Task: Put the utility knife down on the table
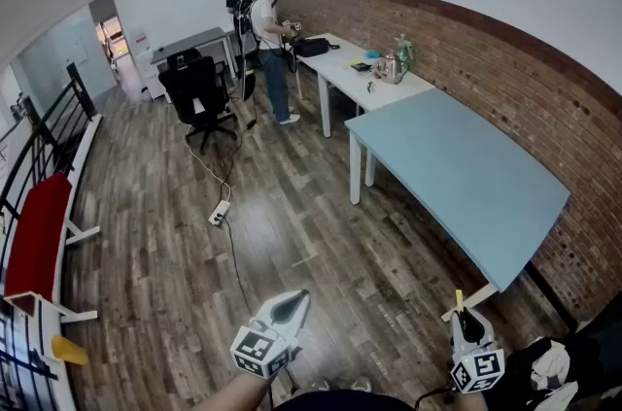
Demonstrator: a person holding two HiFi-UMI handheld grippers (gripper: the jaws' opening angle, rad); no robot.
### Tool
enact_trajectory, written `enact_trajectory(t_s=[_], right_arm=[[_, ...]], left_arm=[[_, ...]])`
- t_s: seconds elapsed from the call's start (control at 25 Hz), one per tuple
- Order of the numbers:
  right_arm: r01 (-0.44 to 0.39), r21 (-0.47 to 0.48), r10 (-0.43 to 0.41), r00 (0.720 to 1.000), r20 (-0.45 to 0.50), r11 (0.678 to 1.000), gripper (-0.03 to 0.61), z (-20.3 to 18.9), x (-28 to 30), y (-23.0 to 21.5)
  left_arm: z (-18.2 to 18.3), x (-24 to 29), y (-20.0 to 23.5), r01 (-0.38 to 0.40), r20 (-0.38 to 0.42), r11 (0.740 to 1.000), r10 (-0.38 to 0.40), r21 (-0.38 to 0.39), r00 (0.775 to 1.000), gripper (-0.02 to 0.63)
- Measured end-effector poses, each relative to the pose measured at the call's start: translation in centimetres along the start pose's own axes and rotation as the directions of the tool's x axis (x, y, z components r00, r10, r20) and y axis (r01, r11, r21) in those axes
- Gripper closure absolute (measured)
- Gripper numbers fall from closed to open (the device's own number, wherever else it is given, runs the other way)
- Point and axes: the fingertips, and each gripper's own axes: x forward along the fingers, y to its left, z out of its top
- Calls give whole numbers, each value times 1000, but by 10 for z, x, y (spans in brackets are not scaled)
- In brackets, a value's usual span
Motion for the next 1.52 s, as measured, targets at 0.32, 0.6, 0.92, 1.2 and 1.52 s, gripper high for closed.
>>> enact_trajectory(t_s=[0.32,0.6,0.92,1.2,1.52], right_arm=[[4,-5,-4,1000,18,1000,503,5,4,-9],[2,0,-2,998,57,1000,503,10,3,-24],[-35,-14,36,994,106,999,502,13,9,-44],[-25,8,24,996,87,1000,502,6,21,-54],[32,21,-33,997,67,999,502,5,52,-70]], left_arm=[[12,12,-8,25,-7,999,-25,25,1000,630],[18,20,-14,-6,-19,1000,7,23,1000,630],[18,41,-42,12,-21,997,-11,82,1000,630],[19,57,-25,-20,-48,998,23,60,999,630],[15,105,-5,43,-43,999,-42,23,998,630]])
